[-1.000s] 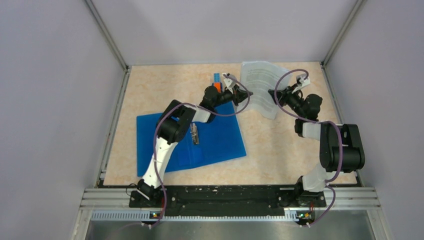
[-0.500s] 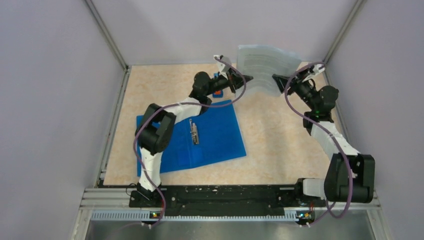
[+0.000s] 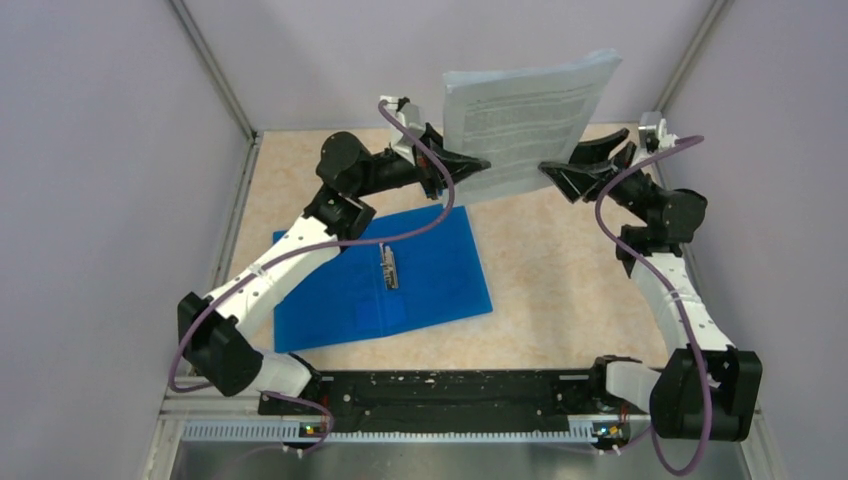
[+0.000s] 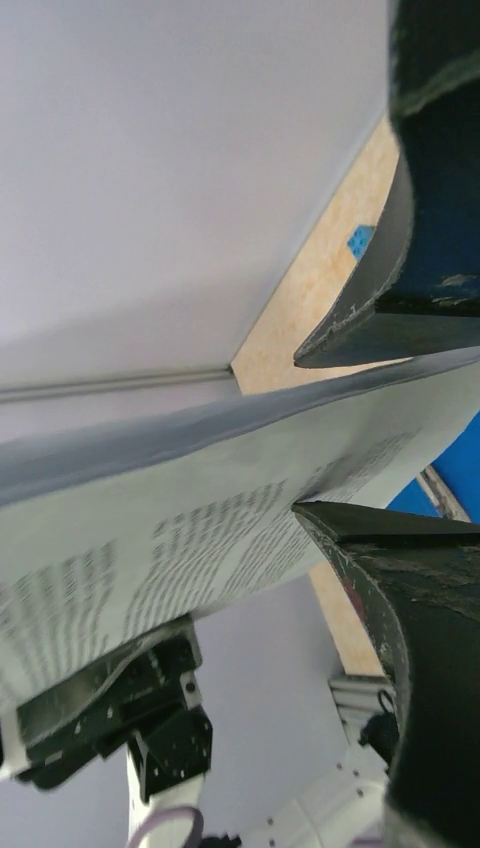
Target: Put the files into the folder
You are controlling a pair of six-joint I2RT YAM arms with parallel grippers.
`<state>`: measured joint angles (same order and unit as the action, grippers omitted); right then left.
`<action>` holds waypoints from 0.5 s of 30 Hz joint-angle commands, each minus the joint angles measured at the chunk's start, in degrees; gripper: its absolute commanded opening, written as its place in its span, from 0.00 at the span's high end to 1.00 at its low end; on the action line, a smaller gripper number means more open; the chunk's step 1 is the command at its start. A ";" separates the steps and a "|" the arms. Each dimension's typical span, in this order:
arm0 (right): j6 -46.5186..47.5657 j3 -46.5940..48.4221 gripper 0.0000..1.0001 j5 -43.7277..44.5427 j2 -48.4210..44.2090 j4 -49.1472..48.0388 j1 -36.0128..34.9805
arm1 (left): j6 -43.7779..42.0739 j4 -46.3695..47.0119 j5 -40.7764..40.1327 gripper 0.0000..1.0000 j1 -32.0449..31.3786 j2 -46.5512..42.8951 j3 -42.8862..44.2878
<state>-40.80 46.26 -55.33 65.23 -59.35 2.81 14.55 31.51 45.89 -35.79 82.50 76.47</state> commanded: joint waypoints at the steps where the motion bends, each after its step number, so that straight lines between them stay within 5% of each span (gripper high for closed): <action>1: -15.51 1.16 0.48 -4.59 -1.29 -15.92 -0.13 | -1.97 -13.18 1.87 1.00 0.09 -3.45 -1.65; 15: -39.22 4.55 0.53 -9.45 7.01 -39.29 -6.42 | -5.29 -24.73 3.95 1.00 0.55 -9.96 -0.72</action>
<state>-69.97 46.61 -63.59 69.95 -84.60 -3.01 12.08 10.74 48.66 -35.77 76.79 72.75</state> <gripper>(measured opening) 0.488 0.012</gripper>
